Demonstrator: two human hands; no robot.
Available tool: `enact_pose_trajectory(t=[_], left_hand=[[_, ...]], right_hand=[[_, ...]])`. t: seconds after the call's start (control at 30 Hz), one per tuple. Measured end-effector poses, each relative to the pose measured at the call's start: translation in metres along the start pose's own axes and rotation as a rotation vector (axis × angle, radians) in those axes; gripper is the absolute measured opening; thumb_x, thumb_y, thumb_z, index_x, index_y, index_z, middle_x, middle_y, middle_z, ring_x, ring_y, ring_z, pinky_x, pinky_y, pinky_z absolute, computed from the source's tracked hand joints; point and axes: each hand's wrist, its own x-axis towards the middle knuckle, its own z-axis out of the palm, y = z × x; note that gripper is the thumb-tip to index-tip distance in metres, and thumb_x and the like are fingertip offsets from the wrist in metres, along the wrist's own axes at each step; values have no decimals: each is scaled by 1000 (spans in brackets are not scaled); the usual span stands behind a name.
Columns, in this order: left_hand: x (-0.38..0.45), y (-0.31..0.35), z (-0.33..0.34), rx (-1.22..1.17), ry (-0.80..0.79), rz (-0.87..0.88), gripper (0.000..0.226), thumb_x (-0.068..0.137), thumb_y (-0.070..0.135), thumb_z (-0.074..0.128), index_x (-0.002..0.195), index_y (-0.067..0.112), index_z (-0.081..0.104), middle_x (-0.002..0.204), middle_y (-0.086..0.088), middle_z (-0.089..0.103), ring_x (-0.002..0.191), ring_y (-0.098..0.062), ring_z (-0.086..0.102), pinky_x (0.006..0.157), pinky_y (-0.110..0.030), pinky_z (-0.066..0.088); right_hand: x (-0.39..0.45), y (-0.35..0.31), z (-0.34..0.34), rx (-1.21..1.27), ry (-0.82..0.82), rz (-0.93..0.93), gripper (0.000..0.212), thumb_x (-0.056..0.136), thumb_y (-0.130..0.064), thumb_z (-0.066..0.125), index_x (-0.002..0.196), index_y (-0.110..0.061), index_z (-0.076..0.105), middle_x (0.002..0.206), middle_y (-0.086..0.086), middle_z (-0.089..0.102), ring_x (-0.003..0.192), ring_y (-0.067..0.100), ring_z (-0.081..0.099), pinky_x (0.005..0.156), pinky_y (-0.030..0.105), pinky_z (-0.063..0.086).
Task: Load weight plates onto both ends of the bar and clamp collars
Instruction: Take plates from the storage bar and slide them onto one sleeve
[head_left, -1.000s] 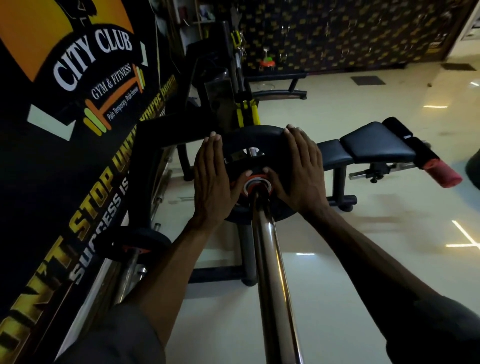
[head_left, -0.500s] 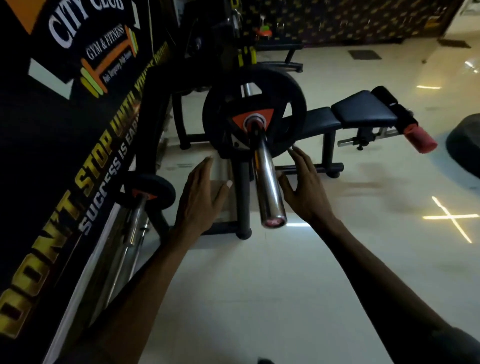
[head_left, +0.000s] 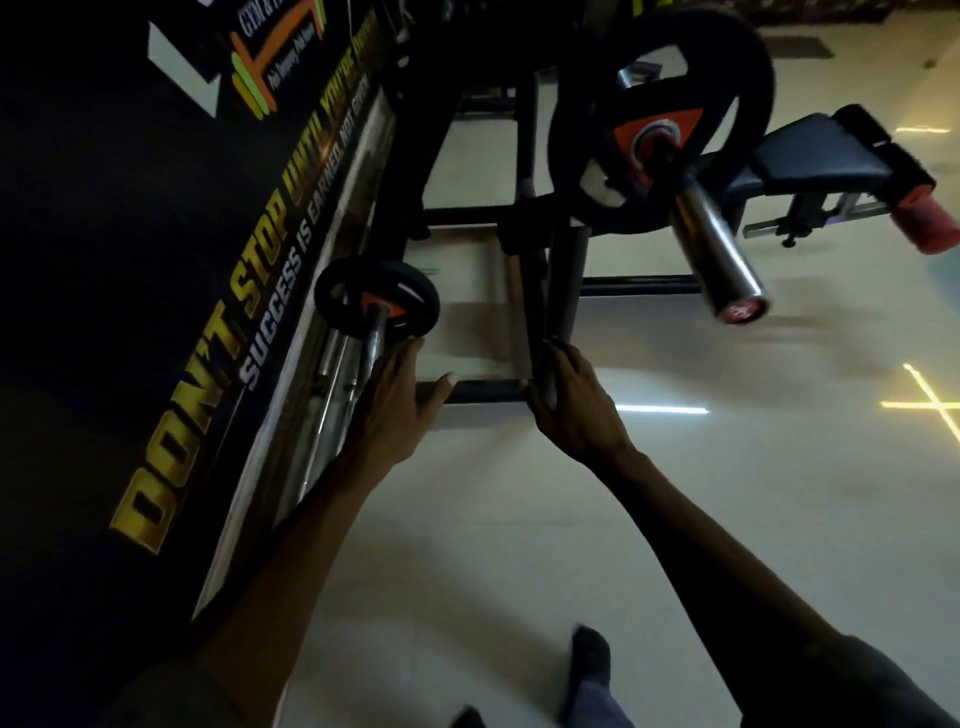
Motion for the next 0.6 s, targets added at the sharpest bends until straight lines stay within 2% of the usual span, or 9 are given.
enact_pose_trajectory(t=[0.1, 0.2, 0.27, 0.37, 0.47, 0.6], left_hand=[[-2, -30, -21, 3, 5, -41, 74, 98, 65, 48, 158, 25, 31, 157, -8, 46, 144, -27, 46, 112, -52, 47], [5, -54, -41, 13, 15, -46, 74, 98, 63, 50, 158, 22, 34, 147, -10, 53, 131, -27, 55, 99, -49, 53], [16, -70, -50, 2, 20, -36, 72, 99, 59, 52, 157, 19, 36, 145, -11, 54, 130, -27, 56, 98, -46, 54], [42, -95, -57, -18, 55, -64, 69, 100, 53, 57, 156, 17, 39, 153, -11, 50, 139, -27, 50, 105, -36, 46], [77, -123, -59, -44, 45, -64, 68, 102, 51, 57, 157, 17, 38, 155, -11, 49, 142, -26, 47, 102, -27, 35], [133, -171, -54, -51, -38, -83, 71, 102, 60, 49, 159, 21, 32, 161, -9, 42, 147, -26, 41, 106, -30, 34]], right_hand=[[9, -39, 33, -6, -43, -19, 70, 100, -46, 57, 157, -15, 33, 163, 6, 34, 143, 30, 45, 106, 49, 52], [28, -66, 63, -6, -84, -52, 70, 100, -46, 56, 158, -15, 31, 163, 6, 34, 143, 31, 44, 108, 49, 50], [46, -77, 82, -12, -105, -62, 70, 100, -47, 56, 158, -15, 30, 163, 7, 34, 140, 32, 47, 107, 49, 51], [79, -87, 113, -22, -114, -58, 70, 100, -49, 55, 157, -17, 30, 161, 7, 36, 139, 30, 48, 107, 47, 50], [119, -92, 142, 7, -126, -43, 68, 100, -49, 55, 156, -19, 30, 158, 6, 38, 138, 29, 48, 105, 46, 50], [174, -89, 174, 24, -161, -19, 66, 100, -46, 57, 153, -18, 32, 152, 8, 43, 131, 31, 52, 100, 48, 54]])
